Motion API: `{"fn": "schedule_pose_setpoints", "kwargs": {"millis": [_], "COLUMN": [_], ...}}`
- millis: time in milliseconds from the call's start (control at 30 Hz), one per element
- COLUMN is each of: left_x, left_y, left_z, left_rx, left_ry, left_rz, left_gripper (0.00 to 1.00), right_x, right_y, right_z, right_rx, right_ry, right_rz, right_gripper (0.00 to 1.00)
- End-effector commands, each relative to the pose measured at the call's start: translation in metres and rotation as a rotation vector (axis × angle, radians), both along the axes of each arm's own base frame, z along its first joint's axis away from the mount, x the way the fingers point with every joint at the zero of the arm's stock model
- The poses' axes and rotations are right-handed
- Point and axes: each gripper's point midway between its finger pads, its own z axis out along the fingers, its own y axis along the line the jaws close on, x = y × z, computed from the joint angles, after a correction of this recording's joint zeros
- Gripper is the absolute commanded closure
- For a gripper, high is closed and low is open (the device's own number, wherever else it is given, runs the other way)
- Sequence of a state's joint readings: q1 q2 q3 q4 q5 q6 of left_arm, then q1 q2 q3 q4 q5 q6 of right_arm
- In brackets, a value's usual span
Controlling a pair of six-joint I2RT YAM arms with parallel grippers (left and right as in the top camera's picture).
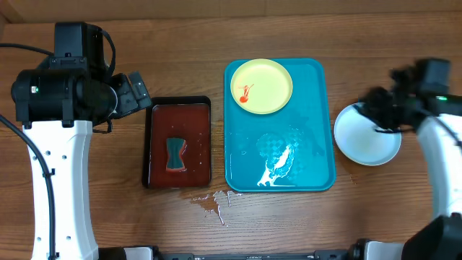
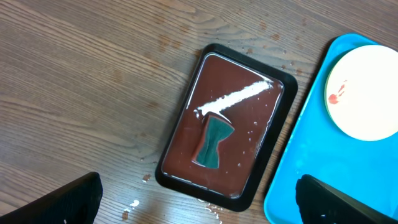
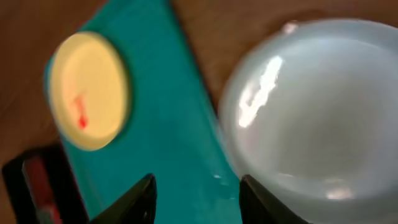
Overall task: Clean dirty plates on tray and stack at the side
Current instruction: 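Carry the white plate right and set it on the yellow plate, then grasp the yellow plate rim with the right gripper and slide it down the tray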
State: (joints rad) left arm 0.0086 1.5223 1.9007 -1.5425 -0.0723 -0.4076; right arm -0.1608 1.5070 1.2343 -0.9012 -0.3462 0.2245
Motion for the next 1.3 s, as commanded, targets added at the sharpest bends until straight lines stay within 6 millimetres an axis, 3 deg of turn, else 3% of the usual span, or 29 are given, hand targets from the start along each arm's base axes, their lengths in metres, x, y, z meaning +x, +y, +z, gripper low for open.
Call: {"fn": "schedule_pose_setpoints", "kwargs": {"millis": [0,167,267,433,633,667,700,767,800,900,1000,1267], "left_x": [-0.002,-0.002,-0.002,-0.002,-0.002,-0.002,-0.002,-0.002,-0.002,-0.002,-0.002,-0.002], "left_y": [0.004,0.004,0.004,0.004,0.004,0.004,0.004,0.004,0.004,0.004,0.004,0.004], "left_z": [0.001,0.001,0.001,0.001,0.001,0.001,0.001,0.001,0.001,0.001,0.001,0.001], "left_rx": [0.018,0.018,0.018,0.018,0.018,0.018,0.018,0.018,0.018,0.018,0.018,0.018], "left_ry": [-0.002,-0.002,-0.002,-0.002,-0.002,-0.002,-0.002,-0.002,-0.002,-0.002,-0.002,-0.002], "left_rz": [-0.005,-0.005,-0.005,-0.005,-0.005,-0.005,-0.005,-0.005,-0.005,-0.005,-0.005,-0.005], "left_gripper": [0.0,0.0,0.0,0.0,0.0,0.0,0.0,0.0,0.0,0.0,0.0,0.0], "right_x": [0.013,0.051,0.072,0.102,0.108,0.107,0.106,0.105,0.104,0.102,0.096,0.065], "right_y": [0.041,0.076,0.086,0.105,0.122,0.123,0.125,0.125,0.125,0.124,0.122,0.111], "right_z": [0.003,-0.015,-0.031,-0.074,-0.117,-0.124,-0.133,-0.142,-0.142,-0.135,-0.116,-0.01], "right_rx": [-0.128,-0.363,-0.423,-0.383,-0.309,-0.303,-0.292,-0.282,-0.283,-0.283,-0.281,-0.252], "right_ry": [-0.075,-0.168,-0.205,-0.227,-0.193,-0.178,-0.161,-0.139,-0.137,-0.135,-0.134,-0.226], "right_rz": [0.175,0.223,0.219,0.244,0.298,0.298,0.297,0.29,0.29,0.29,0.287,0.205], "right_gripper": [0.55,0.55,0.47,0.39,0.41,0.43,0.53,0.84,0.94,0.96,0.96,0.96]}}
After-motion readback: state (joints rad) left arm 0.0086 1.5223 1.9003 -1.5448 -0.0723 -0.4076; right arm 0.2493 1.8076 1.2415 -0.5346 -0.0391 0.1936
